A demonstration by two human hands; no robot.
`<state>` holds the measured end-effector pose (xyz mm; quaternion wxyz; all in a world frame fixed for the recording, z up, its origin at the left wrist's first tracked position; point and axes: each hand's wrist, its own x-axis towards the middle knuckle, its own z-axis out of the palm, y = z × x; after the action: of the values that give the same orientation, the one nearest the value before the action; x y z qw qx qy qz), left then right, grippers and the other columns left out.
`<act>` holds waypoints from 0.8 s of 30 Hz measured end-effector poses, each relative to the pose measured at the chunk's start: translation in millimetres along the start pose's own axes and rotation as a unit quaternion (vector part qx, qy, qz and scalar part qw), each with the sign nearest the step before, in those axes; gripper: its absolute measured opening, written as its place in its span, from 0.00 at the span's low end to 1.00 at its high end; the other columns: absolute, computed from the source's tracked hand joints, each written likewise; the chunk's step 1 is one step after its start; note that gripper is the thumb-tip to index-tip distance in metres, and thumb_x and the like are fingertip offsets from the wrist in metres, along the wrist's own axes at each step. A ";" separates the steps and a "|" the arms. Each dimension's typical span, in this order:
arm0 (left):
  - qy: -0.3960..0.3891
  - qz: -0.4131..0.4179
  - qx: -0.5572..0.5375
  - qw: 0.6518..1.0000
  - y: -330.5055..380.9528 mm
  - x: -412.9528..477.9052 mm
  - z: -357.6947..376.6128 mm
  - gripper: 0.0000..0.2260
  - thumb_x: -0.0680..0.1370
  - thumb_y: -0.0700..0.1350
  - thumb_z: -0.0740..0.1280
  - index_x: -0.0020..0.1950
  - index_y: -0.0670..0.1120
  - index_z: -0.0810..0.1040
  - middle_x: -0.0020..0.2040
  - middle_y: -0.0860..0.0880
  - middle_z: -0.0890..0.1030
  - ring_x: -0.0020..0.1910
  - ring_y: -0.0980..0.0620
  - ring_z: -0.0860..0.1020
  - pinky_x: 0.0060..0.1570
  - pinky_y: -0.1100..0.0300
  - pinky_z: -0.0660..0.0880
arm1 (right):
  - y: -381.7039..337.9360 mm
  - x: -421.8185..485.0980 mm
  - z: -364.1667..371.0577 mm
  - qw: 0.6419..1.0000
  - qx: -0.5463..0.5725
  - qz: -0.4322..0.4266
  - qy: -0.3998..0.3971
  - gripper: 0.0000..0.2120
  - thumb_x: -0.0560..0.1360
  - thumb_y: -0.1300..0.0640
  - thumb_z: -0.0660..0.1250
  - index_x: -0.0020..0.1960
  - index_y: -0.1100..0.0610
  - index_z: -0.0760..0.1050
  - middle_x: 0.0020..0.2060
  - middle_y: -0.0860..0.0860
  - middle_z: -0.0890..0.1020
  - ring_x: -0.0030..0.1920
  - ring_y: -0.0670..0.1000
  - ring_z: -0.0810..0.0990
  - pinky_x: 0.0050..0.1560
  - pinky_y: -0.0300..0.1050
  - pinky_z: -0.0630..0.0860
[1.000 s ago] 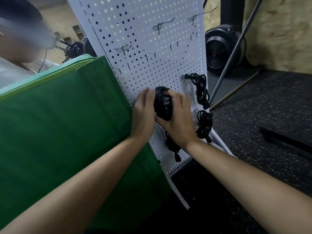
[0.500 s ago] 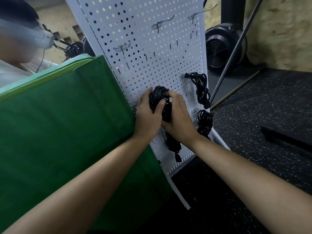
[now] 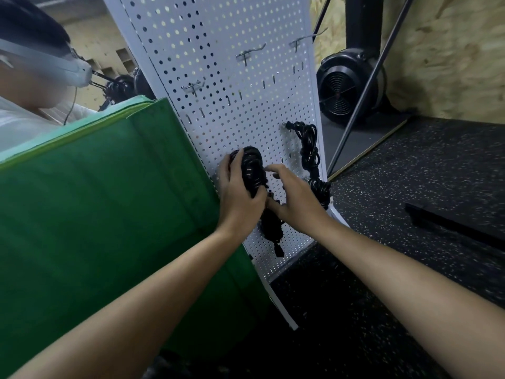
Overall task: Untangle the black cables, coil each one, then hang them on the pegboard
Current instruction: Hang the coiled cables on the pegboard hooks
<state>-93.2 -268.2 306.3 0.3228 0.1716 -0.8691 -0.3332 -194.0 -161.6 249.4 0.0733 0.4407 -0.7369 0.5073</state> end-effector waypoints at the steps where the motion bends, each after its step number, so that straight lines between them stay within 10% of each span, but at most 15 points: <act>1: 0.003 0.002 0.000 1.000 0.2 -3.6 1.8 0.36 0.78 0.38 0.71 0.83 0.55 0.60 0.83 0.56 0.52 0.82 0.51 0.55 0.80 0.48 0.63 | 0.7 -3.0 -2.8 1.000 -0.004 0.004 -0.007 0.30 0.78 0.56 0.75 0.75 0.48 0.65 0.72 0.46 0.74 0.71 0.48 0.73 0.70 0.52 0.74; 10: -0.047 0.141 0.102 0.984 -0.1 -54.2 25.3 0.35 0.76 0.36 0.71 0.81 0.53 0.63 0.83 0.52 0.54 0.81 0.50 0.55 0.75 0.56 0.56 | 18.6 -23.9 -23.6 0.993 -0.081 0.046 -0.071 0.31 0.77 0.56 0.74 0.76 0.51 0.66 0.73 0.49 0.74 0.73 0.52 0.72 0.73 0.54 0.71; 24: -0.338 0.004 0.168 0.926 -110.1 -106.3 155.2 0.29 0.77 0.49 0.74 0.76 0.50 0.67 0.74 0.50 0.65 0.68 0.44 0.74 0.62 0.45 0.78 | 122.5 -127.1 -36.0 0.886 -0.276 0.178 -0.327 0.38 0.76 0.50 0.75 0.80 0.53 0.60 0.77 0.53 0.65 0.75 0.58 0.68 0.69 0.54 0.72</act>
<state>-110.9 -220.1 94.4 -0.0224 0.0966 -0.9707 -0.2190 -218.5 -47.4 112.2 -0.1452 0.4051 -0.8953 0.1151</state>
